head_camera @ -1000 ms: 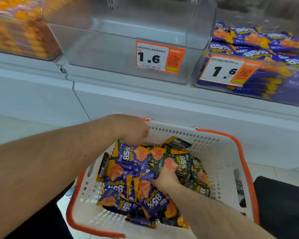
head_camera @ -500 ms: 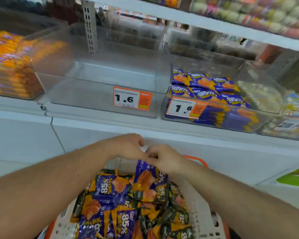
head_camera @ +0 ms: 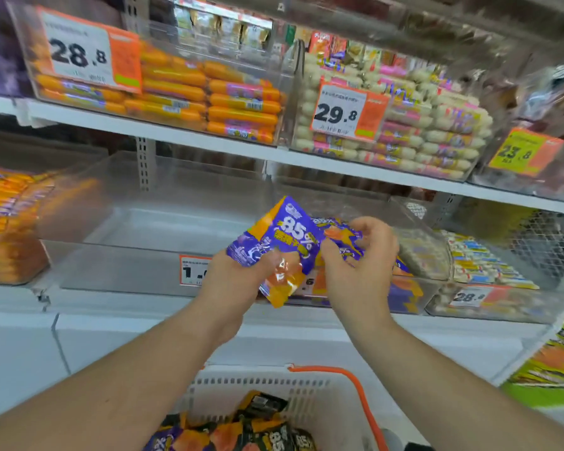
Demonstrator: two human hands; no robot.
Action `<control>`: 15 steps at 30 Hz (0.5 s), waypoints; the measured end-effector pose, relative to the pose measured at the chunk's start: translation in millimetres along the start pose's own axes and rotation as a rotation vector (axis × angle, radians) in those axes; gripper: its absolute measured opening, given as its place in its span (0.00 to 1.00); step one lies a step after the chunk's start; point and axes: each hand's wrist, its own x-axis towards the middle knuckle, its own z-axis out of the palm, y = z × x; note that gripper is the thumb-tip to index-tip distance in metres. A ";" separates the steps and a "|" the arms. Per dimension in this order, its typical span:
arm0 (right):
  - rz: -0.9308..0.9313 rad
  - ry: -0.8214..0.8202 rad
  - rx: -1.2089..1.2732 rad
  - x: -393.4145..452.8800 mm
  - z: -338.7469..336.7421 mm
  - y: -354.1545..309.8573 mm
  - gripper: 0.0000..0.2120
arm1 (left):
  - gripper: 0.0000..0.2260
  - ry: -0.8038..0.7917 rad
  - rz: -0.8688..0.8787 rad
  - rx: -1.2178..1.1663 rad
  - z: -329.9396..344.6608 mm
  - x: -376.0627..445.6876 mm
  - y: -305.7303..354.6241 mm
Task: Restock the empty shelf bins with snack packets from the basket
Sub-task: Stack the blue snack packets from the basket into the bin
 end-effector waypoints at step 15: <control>0.787 -0.056 0.401 69.5 36.2 26.0 0.15 | 0.18 0.097 0.361 0.774 0.8 50.8 6.1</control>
